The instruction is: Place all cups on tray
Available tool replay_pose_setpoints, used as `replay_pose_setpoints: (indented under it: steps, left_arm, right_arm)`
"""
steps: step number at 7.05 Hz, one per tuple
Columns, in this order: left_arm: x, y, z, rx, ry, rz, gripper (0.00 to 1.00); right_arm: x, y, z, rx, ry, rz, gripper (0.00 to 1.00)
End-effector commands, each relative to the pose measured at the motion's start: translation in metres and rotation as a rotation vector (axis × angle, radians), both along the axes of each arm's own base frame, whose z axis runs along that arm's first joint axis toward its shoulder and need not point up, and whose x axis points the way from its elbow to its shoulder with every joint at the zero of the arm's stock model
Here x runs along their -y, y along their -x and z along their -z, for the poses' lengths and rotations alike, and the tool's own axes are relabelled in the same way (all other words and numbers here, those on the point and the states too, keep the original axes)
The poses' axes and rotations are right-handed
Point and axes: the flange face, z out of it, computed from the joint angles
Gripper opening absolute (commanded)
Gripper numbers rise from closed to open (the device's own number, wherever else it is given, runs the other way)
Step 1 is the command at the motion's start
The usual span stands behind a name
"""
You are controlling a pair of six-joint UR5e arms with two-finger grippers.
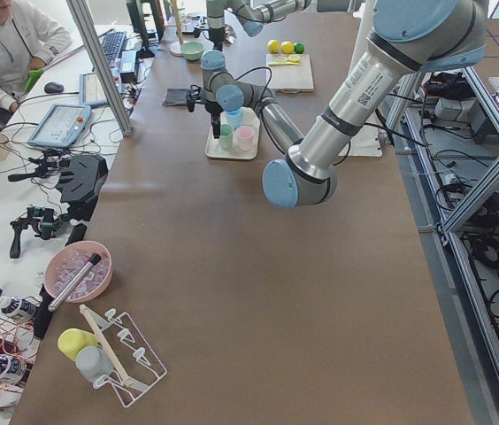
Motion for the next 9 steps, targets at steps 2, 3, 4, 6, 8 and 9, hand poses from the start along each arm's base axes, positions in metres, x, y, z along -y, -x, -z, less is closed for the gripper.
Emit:
replay_pose_setpoints:
  steps: [2, 3, 4, 6, 8, 9]
  left_arm:
    - [0.002, 0.214, -0.138, 0.147, -0.190, -0.136, 0.98]
    - [-0.007, 0.297, -0.206, 0.156, -0.219, -0.197, 0.98]
    - [-0.024, 0.368, -0.264, 0.202, -0.240, -0.221, 0.98]
    - [-0.066, 0.442, -0.342, 0.232, -0.167, -0.202, 0.98]
    - [-0.086, 0.454, -0.374, 0.204, -0.135, -0.216, 0.98]
    - [-0.096, 0.460, -0.380, 0.147, -0.145, -0.222, 0.98]
  right_arm:
    - [0.010, -0.121, -0.094, -0.038, -0.098, 0.083, 1.00]
    - [0.007, -0.162, -0.122, -0.053, -0.117, 0.089, 1.00]
    - [-0.003, -0.198, -0.152, -0.071, -0.134, 0.103, 1.00]
    - [-0.025, -0.246, -0.198, -0.098, -0.144, 0.122, 1.00]
    - [-0.042, -0.276, -0.227, -0.122, -0.155, 0.137, 1.00]
    - [-0.047, -0.288, -0.234, -0.126, -0.150, 0.126, 1.00]
